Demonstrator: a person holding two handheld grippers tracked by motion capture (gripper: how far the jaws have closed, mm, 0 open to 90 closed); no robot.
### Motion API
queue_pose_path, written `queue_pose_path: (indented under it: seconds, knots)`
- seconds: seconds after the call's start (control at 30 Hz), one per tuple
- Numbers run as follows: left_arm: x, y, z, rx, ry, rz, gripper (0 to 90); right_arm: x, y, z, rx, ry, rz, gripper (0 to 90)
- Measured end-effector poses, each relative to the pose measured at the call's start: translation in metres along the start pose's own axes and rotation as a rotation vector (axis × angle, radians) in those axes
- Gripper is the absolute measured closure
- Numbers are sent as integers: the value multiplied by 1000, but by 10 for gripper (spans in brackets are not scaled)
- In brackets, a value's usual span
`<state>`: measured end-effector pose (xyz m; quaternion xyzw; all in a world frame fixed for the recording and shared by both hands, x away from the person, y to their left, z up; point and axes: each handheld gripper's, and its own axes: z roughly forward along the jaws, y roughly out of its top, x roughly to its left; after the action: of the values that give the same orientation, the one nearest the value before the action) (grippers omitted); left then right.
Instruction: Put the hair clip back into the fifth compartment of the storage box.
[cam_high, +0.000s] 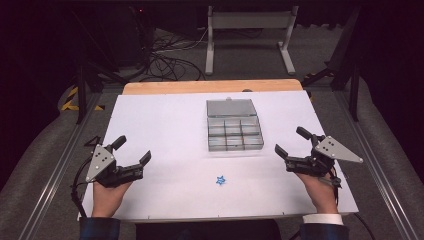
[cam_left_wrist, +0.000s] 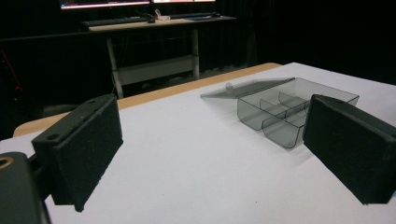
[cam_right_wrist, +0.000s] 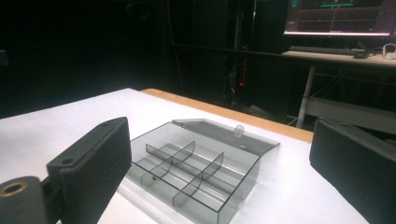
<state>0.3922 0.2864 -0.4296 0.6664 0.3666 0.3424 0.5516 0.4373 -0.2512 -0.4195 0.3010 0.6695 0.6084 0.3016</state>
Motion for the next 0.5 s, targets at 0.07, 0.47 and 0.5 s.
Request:
queue_pose_path:
  seconds: [0.07, 0.47, 0.5]
  knots:
    - [0, 0, 1, 1, 0, -3, 54, 2, 0, 3, 18, 17, -11, 59]
    - [-1, -1, 2, 18, -2, 2, 54, 3, -4, 8, 62, 23, -16, 66]
    - [-1, -1, 2, 20, -1, 8, 54, 3, -4, 9, 68, 26, -22, 67]
